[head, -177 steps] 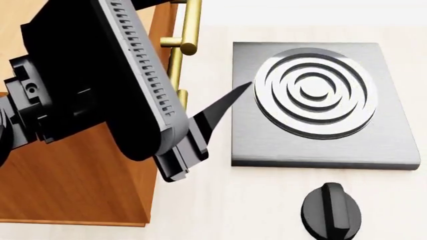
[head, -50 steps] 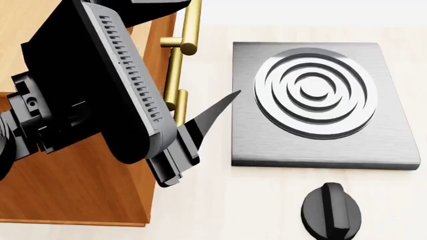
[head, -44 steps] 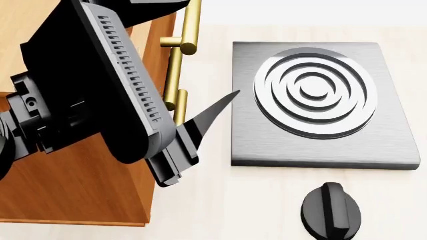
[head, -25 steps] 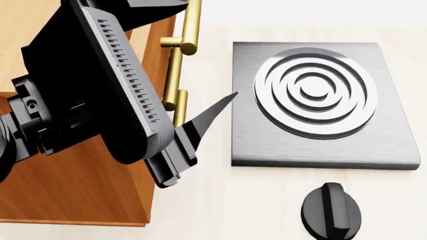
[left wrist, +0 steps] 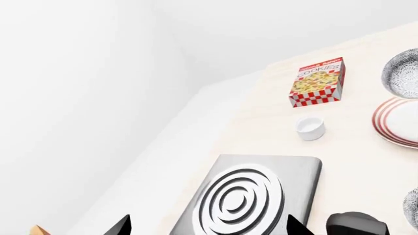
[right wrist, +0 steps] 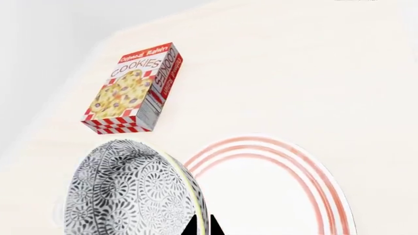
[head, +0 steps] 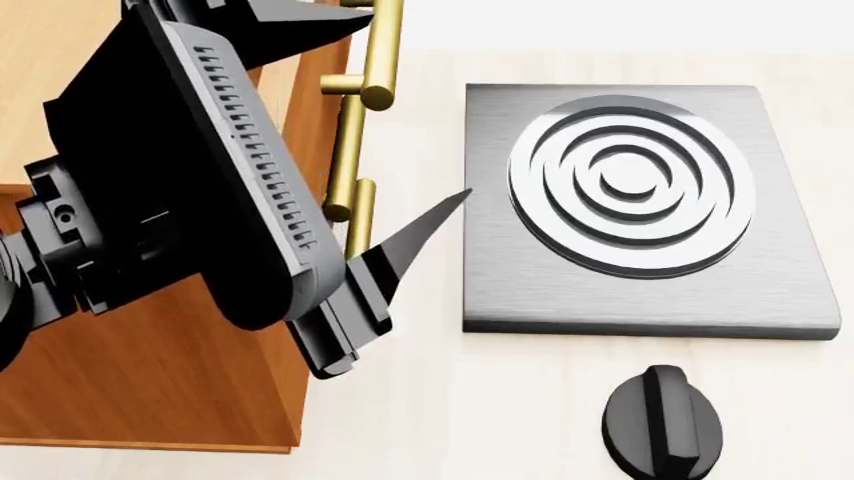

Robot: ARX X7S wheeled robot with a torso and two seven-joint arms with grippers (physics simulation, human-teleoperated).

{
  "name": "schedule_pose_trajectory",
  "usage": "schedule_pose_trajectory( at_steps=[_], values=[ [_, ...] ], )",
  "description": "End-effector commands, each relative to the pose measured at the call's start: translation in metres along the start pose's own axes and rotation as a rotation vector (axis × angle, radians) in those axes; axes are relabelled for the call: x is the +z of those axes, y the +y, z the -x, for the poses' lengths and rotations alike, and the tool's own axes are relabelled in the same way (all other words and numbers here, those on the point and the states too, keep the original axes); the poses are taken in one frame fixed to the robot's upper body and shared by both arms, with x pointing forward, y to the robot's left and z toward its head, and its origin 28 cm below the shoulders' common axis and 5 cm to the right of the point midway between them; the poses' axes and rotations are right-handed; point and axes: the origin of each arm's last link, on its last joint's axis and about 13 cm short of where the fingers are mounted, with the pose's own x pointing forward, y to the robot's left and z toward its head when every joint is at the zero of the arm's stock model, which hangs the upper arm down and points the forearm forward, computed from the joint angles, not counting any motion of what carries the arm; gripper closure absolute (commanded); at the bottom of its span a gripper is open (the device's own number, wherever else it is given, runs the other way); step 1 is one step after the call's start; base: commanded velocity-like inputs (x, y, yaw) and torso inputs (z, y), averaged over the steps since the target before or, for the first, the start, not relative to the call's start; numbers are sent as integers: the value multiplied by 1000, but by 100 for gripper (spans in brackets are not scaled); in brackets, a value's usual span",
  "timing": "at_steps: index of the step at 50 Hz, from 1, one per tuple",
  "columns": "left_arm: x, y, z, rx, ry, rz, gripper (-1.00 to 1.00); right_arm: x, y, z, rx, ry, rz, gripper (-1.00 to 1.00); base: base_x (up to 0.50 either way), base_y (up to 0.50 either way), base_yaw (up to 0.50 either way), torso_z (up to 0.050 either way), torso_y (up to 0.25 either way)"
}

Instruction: Pick the akita bowl on the wooden cabinet and place it on the plate.

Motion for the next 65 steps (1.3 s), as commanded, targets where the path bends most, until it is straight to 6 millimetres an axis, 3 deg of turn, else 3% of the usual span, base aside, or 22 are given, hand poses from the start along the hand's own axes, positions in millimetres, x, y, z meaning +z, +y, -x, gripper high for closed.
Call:
schedule_pose_trajectory(
  at_steps=[1,22,65],
  values=[
    [0,0,0,1,1,2,-100,-1,-5,-10,-28,-20,24,100,0,0,0,0,0],
    [-3,-1,-2,-3,3,4,-100,-12,-9,-23,-64,2,62,100,0,0,0,0,0],
    [-11,-3,-1,-2,10,17,-100,-22,-12,-30,-70,62,71,100,0,0,0,0,0]
  ],
)
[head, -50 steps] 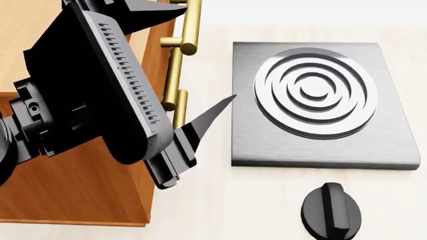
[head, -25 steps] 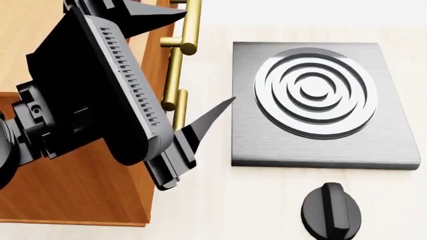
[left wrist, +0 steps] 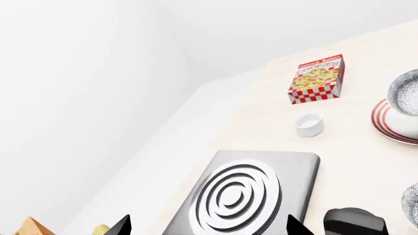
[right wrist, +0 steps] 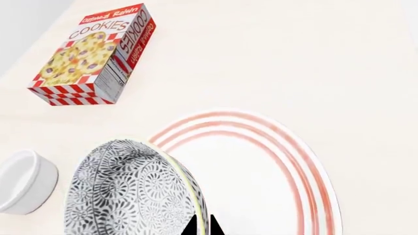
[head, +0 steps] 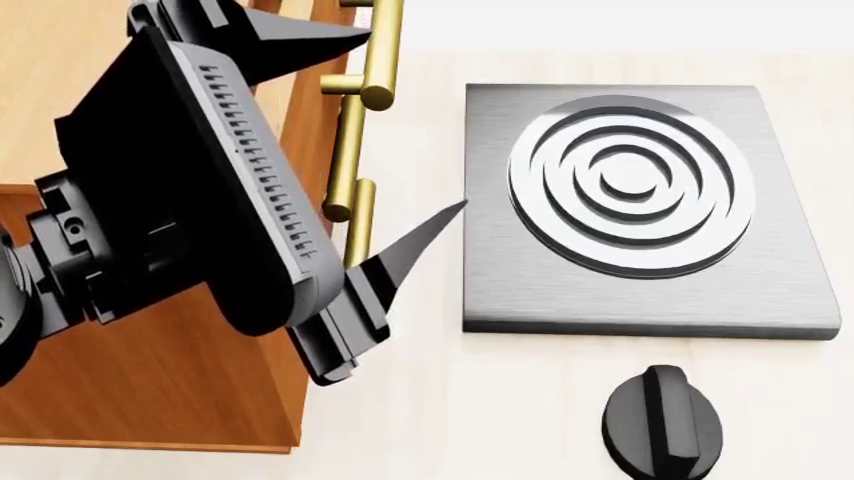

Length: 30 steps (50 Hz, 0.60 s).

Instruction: Pick the akita bowl on the wooden cabinet and place it on the plate.

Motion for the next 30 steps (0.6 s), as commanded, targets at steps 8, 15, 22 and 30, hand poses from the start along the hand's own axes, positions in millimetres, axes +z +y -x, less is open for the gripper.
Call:
schedule_pose_trajectory(
  at_steps=[8,15,22,30],
  values=[
    [-2,-1,-1,-1,2,3,-100,1,-2,-3,-1,-3,-12,100,0,0,0,0,1],
    [-3,-1,-1,-1,0,5,-100,0,-3,-4,-8,-3,-12,100,0,0,0,0,0],
    [-3,-1,0,1,2,5,-100,0,-2,-5,-11,-1,-11,100,0,0,0,0,0],
    [-4,-1,-1,-1,2,7,-100,-2,-2,-6,-16,2,-6,100,0,0,0,0,0]
  ],
)
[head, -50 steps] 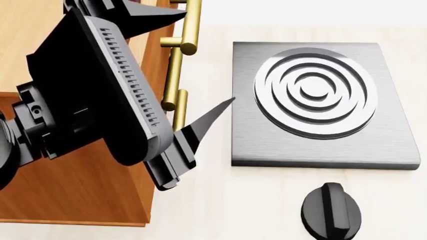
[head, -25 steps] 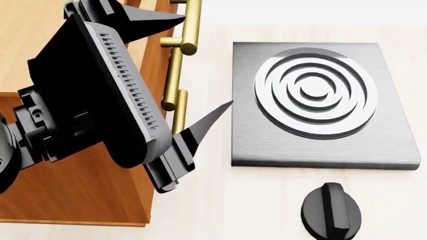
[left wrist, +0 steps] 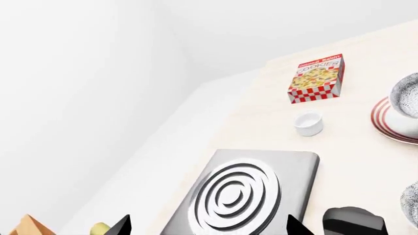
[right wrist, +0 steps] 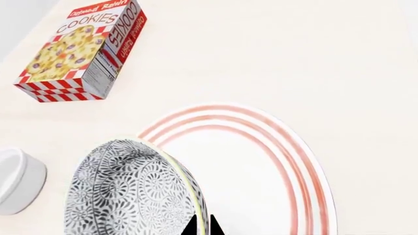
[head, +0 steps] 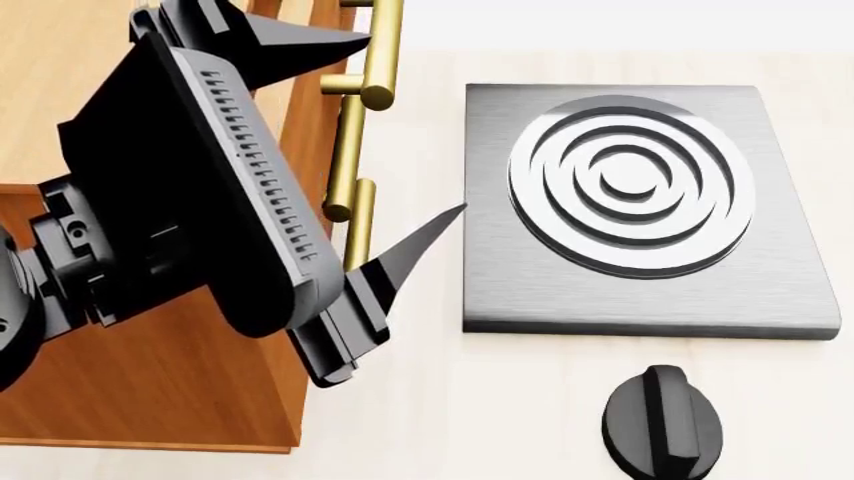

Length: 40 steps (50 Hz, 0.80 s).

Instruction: Pick the akita bowl on the wooden cabinet and place it on the plate.

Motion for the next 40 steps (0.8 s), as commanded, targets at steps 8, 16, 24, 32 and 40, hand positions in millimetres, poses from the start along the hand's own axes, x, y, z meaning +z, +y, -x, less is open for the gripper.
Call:
schedule_pose_trajectory(
  at_steps=[8,16,24,32,40],
  values=[
    [-2,-1,0,1,1,3,-100,-2,-1,-4,-9,-10,8,100,0,0,0,0,1],
    [-4,-1,0,2,2,7,-100,-3,-2,-4,-17,-19,26,-100,0,0,0,0,0],
    [-4,-1,0,1,2,8,-100,-3,-1,-4,-14,-26,37,-100,0,0,0,0,0],
    [-6,-1,1,3,3,11,-100,-4,-1,-3,-13,-23,37,-100,0,0,0,0,0],
    [-6,-1,1,6,4,12,-100,-5,0,-3,-9,-22,41,-100,0,0,0,0,0]
  ],
)
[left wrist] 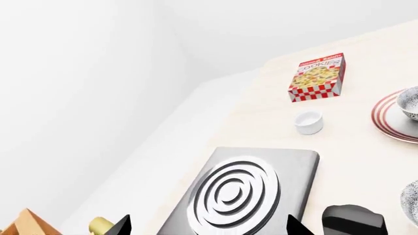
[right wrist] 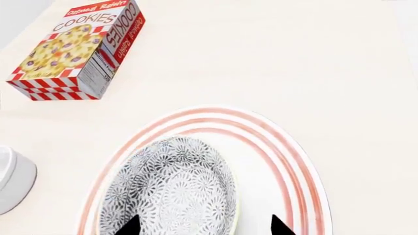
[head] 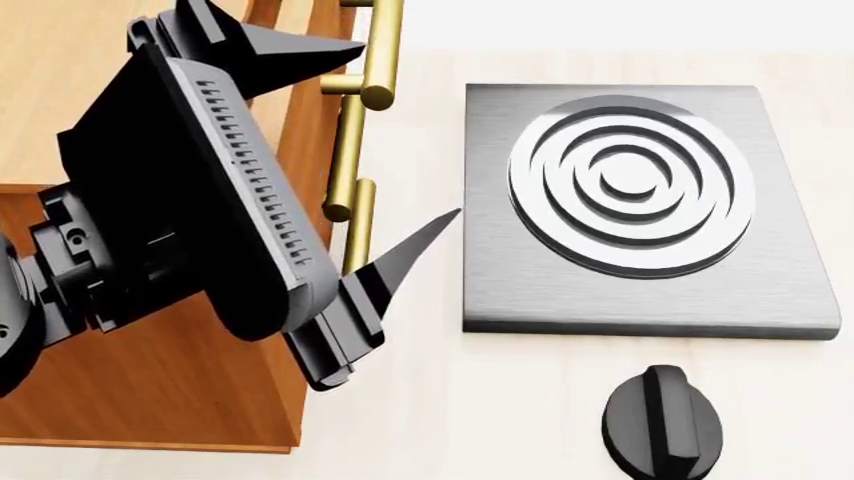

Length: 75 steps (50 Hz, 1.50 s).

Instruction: Pick the akita bowl on the wooden cabinet and place it on the plate.

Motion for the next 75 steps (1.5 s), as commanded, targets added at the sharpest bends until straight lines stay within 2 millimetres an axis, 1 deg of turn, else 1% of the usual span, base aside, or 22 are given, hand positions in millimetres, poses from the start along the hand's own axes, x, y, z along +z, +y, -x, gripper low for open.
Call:
schedule_pose_trajectory(
  at_steps=[1,10,22,27,34,38,41,42,43,56,65,75],
  values=[
    [-1,0,0,2,1,0,-100,0,0,1,3,-3,6,-100,0,0,0,0,0],
    [-1,0,1,3,1,1,-100,4,-1,3,7,-11,5,-100,0,0,0,0,0],
    [0,2,4,11,-1,2,-100,21,-2,16,40,-50,-7,-100,0,0,0,0,0],
    [1,1,4,10,-2,0,-100,29,0,25,70,-71,-10,-100,0,0,0,0,0],
    [1,1,3,10,-4,2,-100,34,1,30,91,-81,-17,-100,0,0,0,0,0],
    [0,1,3,9,-2,3,-100,38,5,38,122,-96,-9,-100,0,0,0,0,0],
    [0,1,3,12,-4,3,-100,44,12,47,159,-116,-4,-100,0,0,0,0,0],
    [0,1,3,11,-4,5,-100,44,12,47,159,-116,-4,-100,0,0,0,0,0],
    [0,0,4,11,-4,5,-100,46,15,53,181,-122,-5,-100,0,0,0,0,0],
    [-2,-1,4,12,-4,10,-100,65,38,90,337,-187,11,-100,0,0,0,0,0],
    [-3,-1,5,13,-4,13,-100,76,48,111,427,-212,6,-100,0,0,0,0,0],
    [1,0,5,13,-12,11,-100,84,53,128,494,-237,0,-100,0,0,0,0,0]
  ],
)
